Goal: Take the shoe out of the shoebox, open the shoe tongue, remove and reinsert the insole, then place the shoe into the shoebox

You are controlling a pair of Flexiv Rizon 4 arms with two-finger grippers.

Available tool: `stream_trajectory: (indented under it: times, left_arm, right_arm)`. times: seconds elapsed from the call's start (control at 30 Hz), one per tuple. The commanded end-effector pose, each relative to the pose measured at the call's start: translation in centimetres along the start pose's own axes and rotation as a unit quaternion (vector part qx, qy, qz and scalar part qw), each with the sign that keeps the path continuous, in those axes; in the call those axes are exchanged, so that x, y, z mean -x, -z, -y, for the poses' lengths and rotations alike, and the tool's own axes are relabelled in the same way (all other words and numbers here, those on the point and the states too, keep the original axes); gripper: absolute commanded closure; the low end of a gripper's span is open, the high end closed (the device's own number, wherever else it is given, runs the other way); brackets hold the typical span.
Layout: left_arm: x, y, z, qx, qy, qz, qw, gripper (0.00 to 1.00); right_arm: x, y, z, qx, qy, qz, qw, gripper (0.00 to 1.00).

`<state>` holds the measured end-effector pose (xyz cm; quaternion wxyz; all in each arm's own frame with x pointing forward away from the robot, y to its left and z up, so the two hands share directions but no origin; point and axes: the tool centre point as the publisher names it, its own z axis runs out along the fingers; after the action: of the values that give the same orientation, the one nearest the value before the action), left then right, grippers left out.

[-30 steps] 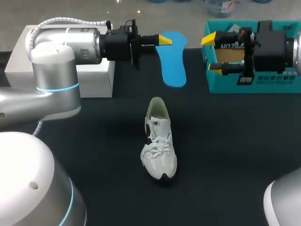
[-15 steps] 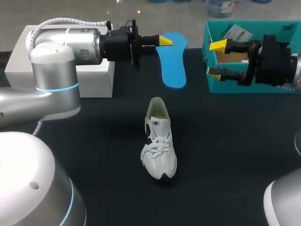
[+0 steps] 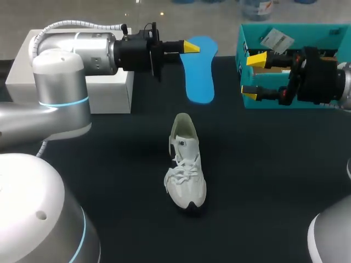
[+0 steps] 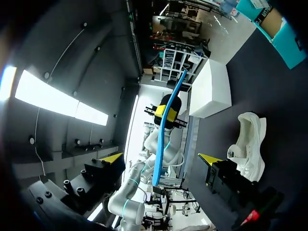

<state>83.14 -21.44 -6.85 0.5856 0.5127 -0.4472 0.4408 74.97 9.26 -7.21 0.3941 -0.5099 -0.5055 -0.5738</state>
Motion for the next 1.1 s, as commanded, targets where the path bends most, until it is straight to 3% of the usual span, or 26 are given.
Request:
stream_trajectory:
  times: [0.03, 0.57, 0.67, 0.73, 0.8, 0.87, 0.9, 1.1]
  left_arm:
    - [0.1, 0.3, 0.0, 0.003, -0.001, 0.001, 1.0, 1.0]
    - [0.1, 0.3, -0.3, 0.0, 0.004, 0.002, 1.0, 1.0]
    - [-0.7, 0.4, -0.8, -0.003, -0.138, -0.024, 0.99, 1.0]
    - [-1.4, 0.6, -1.3, -0.016, -0.286, -0.037, 0.957, 1.0]
    - [-1.9, 0.8, -1.5, -0.025, -0.361, -0.07, 0.93, 1.0]
    - [-2.2, 1.1, -1.7, -0.044, -0.506, -0.068, 0.859, 1.0]
    - [-2.2, 1.1, -1.9, -0.04, -0.53, -0.056, 0.845, 1.0]
    - [-2.2, 1.1, -1.9, -0.04, -0.53, -0.056, 0.845, 1.0]
  right_arm:
    - [-0.6, -0.4, -1.4, -0.033, -0.006, 0.017, 0.999, 0.0]
    - [-0.6, -0.4, -1.3, -0.026, -0.011, 0.016, 0.999, 0.0]
    - [-0.6, -0.4, -1.3, -0.026, -0.011, 0.016, 0.999, 0.0]
    - [-0.6, -0.4, -1.3, -0.026, -0.011, 0.016, 0.999, 0.0]
    - [-0.6, -0.4, -1.3, -0.026, -0.011, 0.016, 0.999, 0.0]
    - [-0.6, -0.4, -1.3, -0.026, -0.011, 0.016, 0.999, 0.0]
    - [-0.6, -0.4, -1.3, -0.026, -0.011, 0.016, 0.999, 0.0]
    - [-0.6, -0.4, -1.3, -0.026, -0.011, 0.016, 0.999, 0.0]
